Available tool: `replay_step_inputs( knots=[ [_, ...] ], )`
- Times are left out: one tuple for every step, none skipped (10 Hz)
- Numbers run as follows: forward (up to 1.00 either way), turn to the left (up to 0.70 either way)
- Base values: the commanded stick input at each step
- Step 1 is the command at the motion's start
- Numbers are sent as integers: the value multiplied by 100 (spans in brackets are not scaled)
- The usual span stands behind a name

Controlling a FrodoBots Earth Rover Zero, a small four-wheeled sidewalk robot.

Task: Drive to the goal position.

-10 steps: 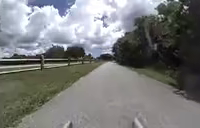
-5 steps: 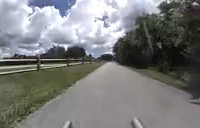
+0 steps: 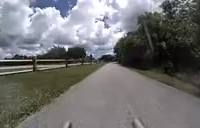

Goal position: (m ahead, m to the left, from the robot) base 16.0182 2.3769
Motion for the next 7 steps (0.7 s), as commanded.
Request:
replay_step_inputs(
  knots=[
    [70, 1],
    [70, 1],
    [70, 1],
    [70, 1],
    [70, 1],
    [70, 1],
    [70, 1]
  ],
)
